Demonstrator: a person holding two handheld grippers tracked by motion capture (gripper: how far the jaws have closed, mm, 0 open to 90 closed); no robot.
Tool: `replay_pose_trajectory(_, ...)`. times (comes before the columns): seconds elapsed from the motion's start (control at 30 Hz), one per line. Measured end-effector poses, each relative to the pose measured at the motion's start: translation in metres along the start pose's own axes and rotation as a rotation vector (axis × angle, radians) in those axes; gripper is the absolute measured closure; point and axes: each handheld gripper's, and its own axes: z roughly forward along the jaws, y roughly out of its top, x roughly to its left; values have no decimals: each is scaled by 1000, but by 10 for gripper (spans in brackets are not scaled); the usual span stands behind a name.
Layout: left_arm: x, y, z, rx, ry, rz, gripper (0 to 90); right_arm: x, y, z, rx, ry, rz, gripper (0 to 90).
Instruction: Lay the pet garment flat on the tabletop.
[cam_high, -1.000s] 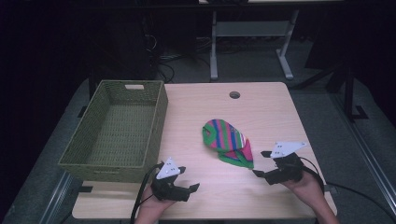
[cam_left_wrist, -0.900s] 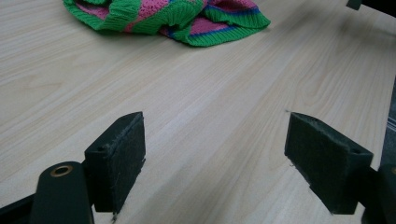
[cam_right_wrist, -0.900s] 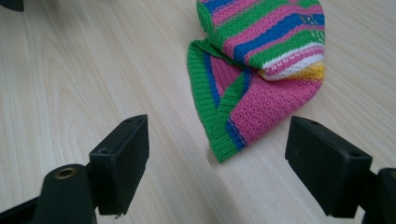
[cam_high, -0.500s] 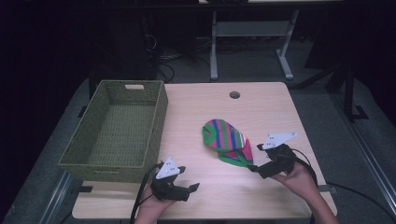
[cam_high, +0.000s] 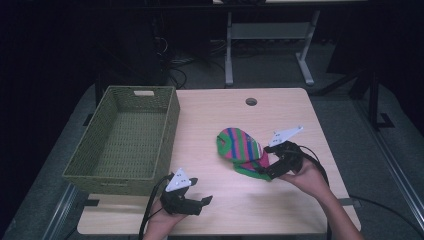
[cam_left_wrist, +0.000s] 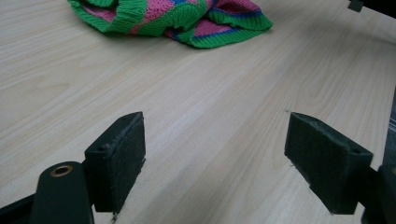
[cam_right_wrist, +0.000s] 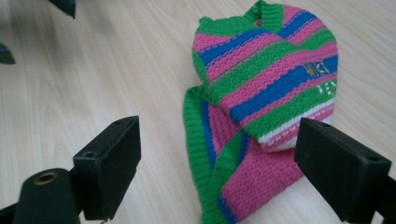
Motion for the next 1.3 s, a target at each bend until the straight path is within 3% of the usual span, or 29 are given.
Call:
replay_pose_trajectory(0.43, -2, 2, 5, 5, -18, 5, 200, -13, 43, 21, 85, 12, -24, 156)
replay_pose_trajectory(0.73, -1, 2, 6, 7, -18, 9, 200, -20, 60, 44, 136, 26, -32, 157)
replay_pose_trajectory(1.2, 0, 2, 6, 12, -20, 7, 200, -42, 56, 78, 256, 15, 16, 221)
replay_pose_trajectory(1.3, -1, 2, 7, 20, -19, 3, 200, -47, 54, 83, 260, -33, 5, 281)
